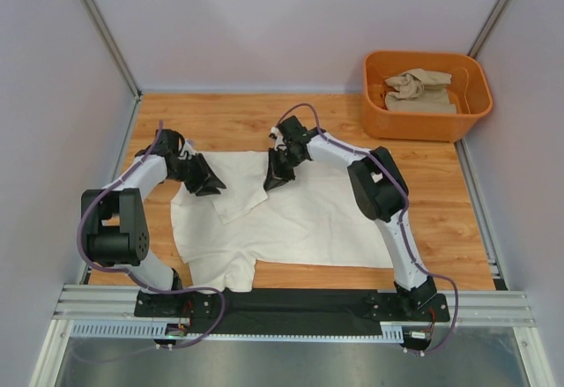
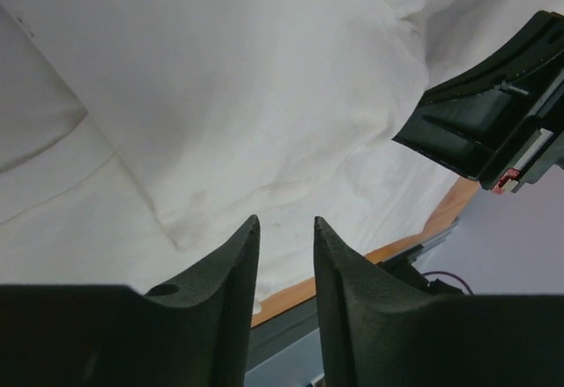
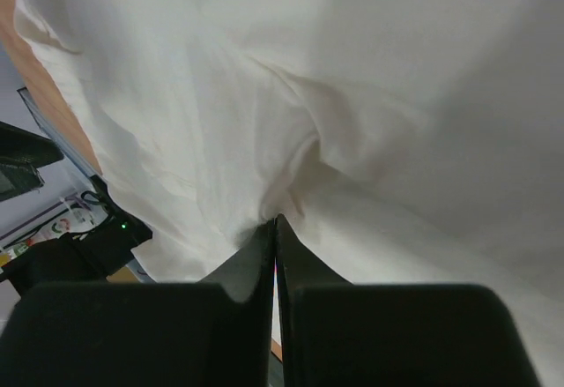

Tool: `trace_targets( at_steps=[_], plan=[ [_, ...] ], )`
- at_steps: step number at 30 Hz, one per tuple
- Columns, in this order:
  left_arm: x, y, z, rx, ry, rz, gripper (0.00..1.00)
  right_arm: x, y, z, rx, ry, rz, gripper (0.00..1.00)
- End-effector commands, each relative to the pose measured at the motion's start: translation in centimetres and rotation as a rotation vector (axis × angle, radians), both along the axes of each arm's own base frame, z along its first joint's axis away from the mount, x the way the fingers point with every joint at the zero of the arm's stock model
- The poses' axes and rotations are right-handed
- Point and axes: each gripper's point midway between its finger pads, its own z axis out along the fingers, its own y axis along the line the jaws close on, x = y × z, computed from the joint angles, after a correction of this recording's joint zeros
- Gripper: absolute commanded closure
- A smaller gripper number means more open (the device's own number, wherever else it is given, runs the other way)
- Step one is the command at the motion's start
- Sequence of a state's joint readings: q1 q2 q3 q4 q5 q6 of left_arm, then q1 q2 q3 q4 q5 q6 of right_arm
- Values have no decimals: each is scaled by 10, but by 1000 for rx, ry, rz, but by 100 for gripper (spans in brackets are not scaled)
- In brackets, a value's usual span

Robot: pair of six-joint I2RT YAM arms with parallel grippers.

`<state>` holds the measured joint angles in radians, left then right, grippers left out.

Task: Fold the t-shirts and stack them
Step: Fold the tshirt

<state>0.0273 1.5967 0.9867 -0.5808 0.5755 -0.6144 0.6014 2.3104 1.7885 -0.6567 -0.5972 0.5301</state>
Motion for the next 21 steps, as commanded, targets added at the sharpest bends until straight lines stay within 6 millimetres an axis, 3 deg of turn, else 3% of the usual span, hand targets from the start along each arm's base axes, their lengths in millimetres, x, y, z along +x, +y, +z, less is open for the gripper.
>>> trace_targets(
  at_steps=[1, 3, 5, 6, 8, 9, 11, 12, 13, 14, 21],
  plan=[
    [8, -7, 31, -13, -112, -76, 61, 2, 37, 18, 108, 31, -21, 100],
    [9, -5, 40, 33, -147, -130, 49, 0, 47, 32, 172, 56, -28, 100],
    [5, -19, 45, 64, -175, -217, 41, 1, 54, 56, 239, 113, -105, 100],
    [3, -24, 45, 105, -186, -265, 36, 2, 57, 59, 306, 121, -113, 100],
    [1, -29, 42, 122, -190, -296, 34, 12, 67, 80, 410, 138, -165, 96],
    [-2, -34, 38, 121, -181, -307, 33, 11, 68, 74, 422, 179, -183, 91],
    [-1, -39, 36, 109, -184, -309, 33, 21, 76, 83, 518, 176, -189, 89],
    [-1, -42, 34, 109, -178, -314, 33, 23, 75, 88, 546, 253, -226, 89],
    [-2, -45, 33, 113, -176, -328, 33, 22, 71, 79, 548, 278, -249, 88],
    [-5, -47, 30, 114, -164, -340, 33, 24, 69, 87, 572, 264, -251, 87],
    [-5, -47, 29, 133, -159, -342, 38, 3, 26, 62, 335, 95, -123, 73]
  ],
)
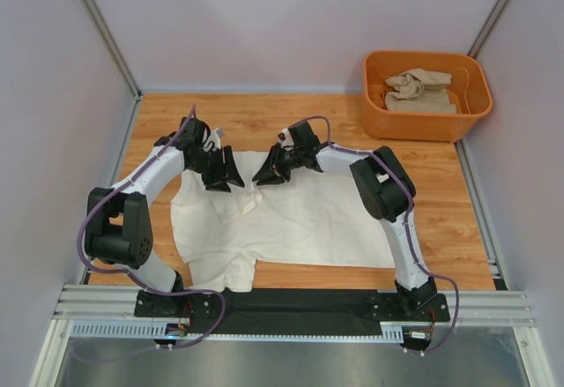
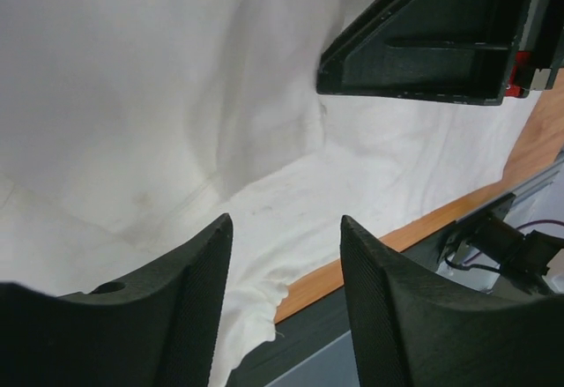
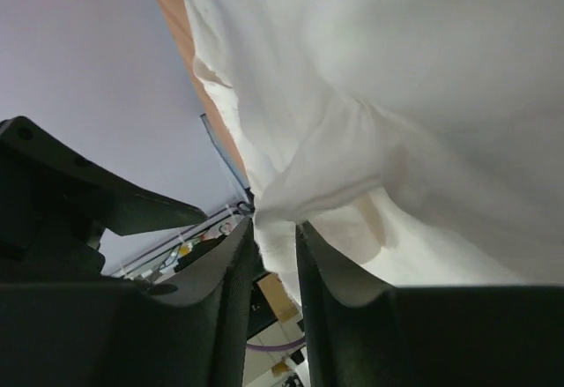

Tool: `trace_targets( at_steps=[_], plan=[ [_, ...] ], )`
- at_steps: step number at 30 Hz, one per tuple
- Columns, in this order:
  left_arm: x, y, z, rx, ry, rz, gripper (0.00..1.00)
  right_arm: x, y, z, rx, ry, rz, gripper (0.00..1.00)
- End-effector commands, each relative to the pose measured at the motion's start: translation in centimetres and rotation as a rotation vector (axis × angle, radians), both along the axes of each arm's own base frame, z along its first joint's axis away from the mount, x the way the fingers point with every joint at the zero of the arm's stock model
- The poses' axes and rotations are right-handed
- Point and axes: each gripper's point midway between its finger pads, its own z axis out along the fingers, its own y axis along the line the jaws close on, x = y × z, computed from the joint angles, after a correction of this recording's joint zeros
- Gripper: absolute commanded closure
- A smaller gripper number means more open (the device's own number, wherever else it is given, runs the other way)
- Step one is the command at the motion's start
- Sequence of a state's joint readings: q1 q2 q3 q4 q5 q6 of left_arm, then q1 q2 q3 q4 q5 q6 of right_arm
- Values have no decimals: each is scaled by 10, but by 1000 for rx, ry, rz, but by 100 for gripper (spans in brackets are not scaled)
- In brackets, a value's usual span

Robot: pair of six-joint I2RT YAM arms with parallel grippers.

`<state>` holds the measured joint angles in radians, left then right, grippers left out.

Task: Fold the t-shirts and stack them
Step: Fold the tshirt

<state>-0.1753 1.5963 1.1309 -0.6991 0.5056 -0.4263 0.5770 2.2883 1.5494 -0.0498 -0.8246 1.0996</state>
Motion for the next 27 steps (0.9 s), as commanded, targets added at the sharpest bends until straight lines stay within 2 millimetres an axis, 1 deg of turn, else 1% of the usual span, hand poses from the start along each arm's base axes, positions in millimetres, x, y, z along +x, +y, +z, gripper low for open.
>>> trace_targets(
  at_steps=[1, 2, 3, 4, 5, 7, 9, 11, 12, 13, 15, 16, 22, 23, 27],
  plan=[
    [3, -1, 4, 6, -28, -18, 42, -15, -16, 28, -53, -153, 111, 71],
    [3, -2, 4, -4, -23, -16, 45, -20, -20, 23, -76, -150, 125, 69],
    [2, -3, 3, -12, -17, -15, 48, -23, -24, 24, -84, -176, 137, 66],
    [2, -5, 2, -21, -15, -15, 49, -24, -27, 21, -95, -183, 140, 64],
    [2, -7, 0, -35, -7, -14, 51, -27, -30, 15, -115, -179, 143, 63],
    [1, -8, -2, -44, 5, -16, 55, -29, -35, 11, -139, -210, 161, 60],
    [0, -12, -5, -54, 14, -28, 55, -31, -39, 8, -165, -214, 173, 60],
    [0, -13, -8, -44, 24, -36, 52, -32, -39, 4, -168, -220, 189, 60],
    [0, -14, -10, -45, 29, -37, 52, -32, -38, 6, -156, -221, 196, 61],
    [0, -15, -11, -46, 33, -37, 52, -33, -36, 2, -153, -215, 205, 61],
    [0, -14, -15, -40, 53, -22, 52, -31, -33, 2, -135, -226, 219, 61],
    [0, -14, -15, -43, 54, -19, 53, -31, -33, -3, -137, -217, 221, 61],
    [-2, -13, -21, -32, 74, -14, 54, -25, -23, 2, -102, -237, 219, 59],
    [-2, -12, -23, -29, 81, -12, 54, -26, -21, 3, -94, -231, 226, 59],
    [-2, -14, -25, -38, 89, -5, 55, -24, -15, 0, -90, -234, 226, 57]
  ],
)
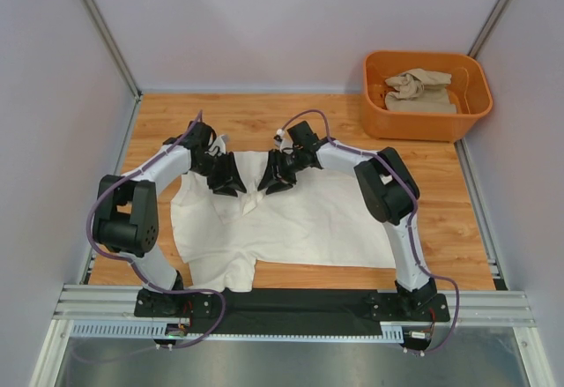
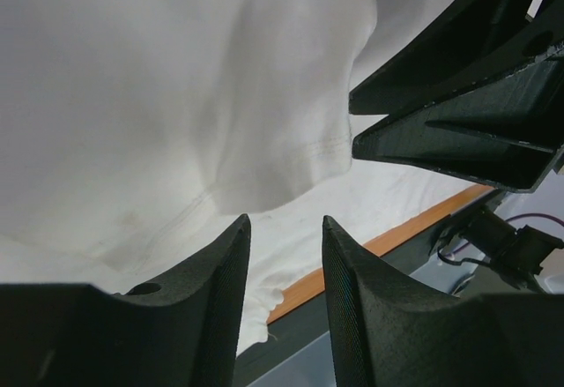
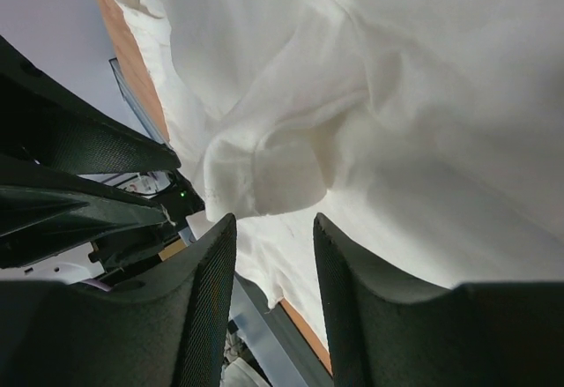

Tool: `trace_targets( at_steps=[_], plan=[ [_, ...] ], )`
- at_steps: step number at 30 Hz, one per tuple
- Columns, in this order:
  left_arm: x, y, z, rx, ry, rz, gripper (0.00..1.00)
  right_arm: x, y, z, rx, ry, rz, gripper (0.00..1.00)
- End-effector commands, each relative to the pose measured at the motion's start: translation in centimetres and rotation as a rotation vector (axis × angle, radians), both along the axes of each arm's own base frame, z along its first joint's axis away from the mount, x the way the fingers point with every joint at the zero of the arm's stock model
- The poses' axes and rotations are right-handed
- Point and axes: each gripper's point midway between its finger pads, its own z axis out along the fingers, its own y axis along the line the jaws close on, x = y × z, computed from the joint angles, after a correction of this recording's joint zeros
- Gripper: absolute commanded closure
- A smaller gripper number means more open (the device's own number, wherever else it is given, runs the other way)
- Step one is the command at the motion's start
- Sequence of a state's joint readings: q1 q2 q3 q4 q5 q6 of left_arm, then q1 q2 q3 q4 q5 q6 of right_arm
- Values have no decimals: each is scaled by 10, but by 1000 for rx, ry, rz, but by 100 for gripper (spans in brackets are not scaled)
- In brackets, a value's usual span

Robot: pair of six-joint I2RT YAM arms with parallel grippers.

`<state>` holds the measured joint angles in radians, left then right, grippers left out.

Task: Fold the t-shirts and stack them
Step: Fold the tshirt

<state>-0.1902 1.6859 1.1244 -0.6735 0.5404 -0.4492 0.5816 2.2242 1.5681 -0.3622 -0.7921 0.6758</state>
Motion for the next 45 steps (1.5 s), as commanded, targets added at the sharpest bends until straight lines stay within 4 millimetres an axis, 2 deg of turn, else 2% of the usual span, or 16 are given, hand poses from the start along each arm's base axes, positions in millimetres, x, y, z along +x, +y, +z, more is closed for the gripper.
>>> trace_targets(
  at_steps=[1, 11, 19, 26, 30, 35, 40, 41, 45],
  plan=[
    [1, -4, -1, -14, 2, 6, 55, 6, 15, 10, 51, -38, 30, 57],
    [0, -1, -5, 2, 11, 5, 57, 5, 23, -1, 46, -23, 45, 64],
    [0, -1, -7, 8, 17, 7, 58, 8, 30, -1, 39, -25, 47, 70],
    [-2, 6, -10, 47, 18, 35, 60, 12, 35, -8, 15, -20, 26, 68],
    [5, 6, -7, 49, 1, 57, 62, 13, 34, -14, -14, -24, 21, 70],
    [15, 8, -6, 70, 0, 82, 65, 13, 31, -25, -65, -17, 9, 78],
    [23, 10, -5, 90, 1, 120, 68, 9, 28, -32, -113, -10, 0, 81],
    [24, 9, -5, 86, 3, 121, 68, 9, 28, -33, -117, -10, 0, 84],
    [24, 9, -5, 89, 4, 115, 69, 6, 24, -23, -119, -25, 21, 91]
  ],
)
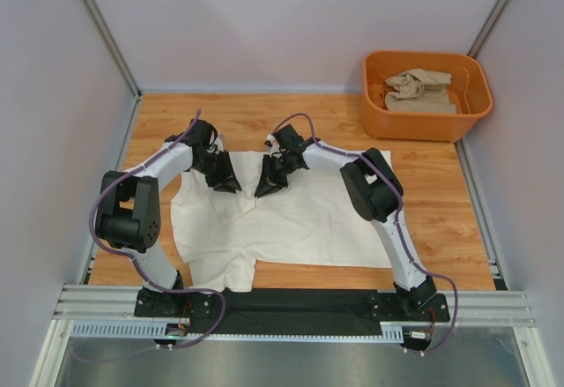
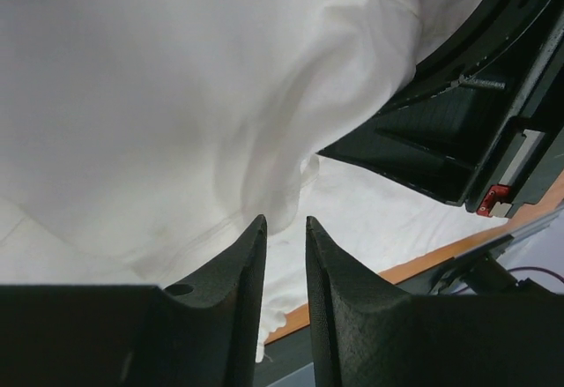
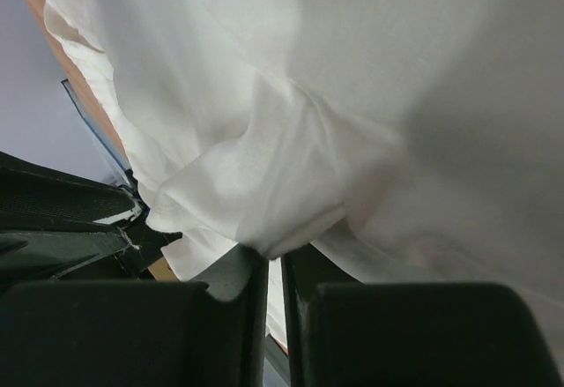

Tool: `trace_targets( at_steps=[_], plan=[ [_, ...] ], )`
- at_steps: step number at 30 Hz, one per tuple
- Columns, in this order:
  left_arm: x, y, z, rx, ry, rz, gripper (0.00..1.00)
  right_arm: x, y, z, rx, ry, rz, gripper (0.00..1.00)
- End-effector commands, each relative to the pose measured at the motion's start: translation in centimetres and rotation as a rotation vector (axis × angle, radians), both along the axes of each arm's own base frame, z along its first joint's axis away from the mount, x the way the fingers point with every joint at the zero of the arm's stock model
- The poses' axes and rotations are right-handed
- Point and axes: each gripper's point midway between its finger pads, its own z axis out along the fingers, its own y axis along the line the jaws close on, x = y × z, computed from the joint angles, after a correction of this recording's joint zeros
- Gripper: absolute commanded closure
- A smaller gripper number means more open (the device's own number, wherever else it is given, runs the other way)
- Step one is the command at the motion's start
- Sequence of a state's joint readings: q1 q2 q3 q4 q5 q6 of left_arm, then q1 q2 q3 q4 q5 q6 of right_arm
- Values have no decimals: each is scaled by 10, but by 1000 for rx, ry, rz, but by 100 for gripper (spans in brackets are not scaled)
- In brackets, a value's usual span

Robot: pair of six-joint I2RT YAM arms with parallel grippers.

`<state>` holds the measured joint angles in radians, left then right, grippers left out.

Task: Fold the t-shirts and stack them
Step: Fold the tshirt

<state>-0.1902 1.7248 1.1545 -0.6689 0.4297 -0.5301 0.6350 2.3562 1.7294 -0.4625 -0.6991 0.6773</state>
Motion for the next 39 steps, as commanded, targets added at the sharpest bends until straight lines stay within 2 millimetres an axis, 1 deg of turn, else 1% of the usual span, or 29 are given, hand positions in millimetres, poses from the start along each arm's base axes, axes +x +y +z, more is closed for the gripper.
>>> trace_targets(
  at_steps=[1, 2, 3, 7, 8, 9, 10, 13, 15, 19, 22, 25, 27, 28, 29, 30, 32, 33, 36, 39],
  plan=[
    [8, 1, 6, 15, -21, 13, 69, 1, 0, 11, -14, -46, 25, 91],
    [7, 2, 5, 19, -13, 14, 69, 2, 0, 20, -8, -65, 32, 91],
    [4, 3, 3, 21, -8, 16, 68, 1, -2, 23, -8, -68, 37, 89],
    [2, 3, 0, 7, -7, 29, 68, -1, -4, 29, 20, -42, 39, 83],
    [2, 2, -1, 3, -5, 32, 68, -1, -3, 29, 22, -42, 42, 83],
    [2, 2, -1, 0, -2, 34, 68, -2, -3, 29, 22, -38, 44, 85],
    [2, 2, -1, -3, -1, 34, 68, -3, -3, 29, 26, -35, 47, 92],
    [3, 2, -1, -2, -2, 40, 68, -2, -4, 26, 18, -36, 43, 100],
    [4, 4, 0, 1, -6, 48, 68, -2, -5, 26, 15, -38, 47, 100],
    [8, 10, 0, 7, -8, 73, 68, 1, -10, 32, 3, -59, 40, 100],
    [11, 18, 0, 8, -8, 101, 68, 6, -19, 48, -6, -89, 21, 100],
    [14, 21, -4, 3, -3, 114, 68, 6, -28, 56, -21, -75, 10, 100],
    [14, 20, -12, -7, 26, 107, 68, 2, -34, 62, -27, -59, 13, 100],
    [13, 20, -16, -6, 44, 102, 70, 0, -35, 63, -29, -54, 16, 100],
    [13, 19, -19, -8, 56, 94, 71, -3, -38, 62, -43, -37, 17, 100],
    [11, 20, -28, 0, 81, 92, 71, -4, -40, 60, -45, -26, 26, 100],
    [7, 22, -38, 16, 110, 85, 71, -8, -43, 57, -61, 4, 34, 100],
    [6, 23, -41, 27, 118, 83, 71, -7, -44, 53, -62, 16, 33, 100],
    [-1, 28, -52, 56, 156, 73, 71, -10, -43, 53, -41, 45, 39, 100],
    [-5, 32, -56, 82, 172, 58, 71, -8, -43, 56, -28, 45, 39, 100]
  ],
)
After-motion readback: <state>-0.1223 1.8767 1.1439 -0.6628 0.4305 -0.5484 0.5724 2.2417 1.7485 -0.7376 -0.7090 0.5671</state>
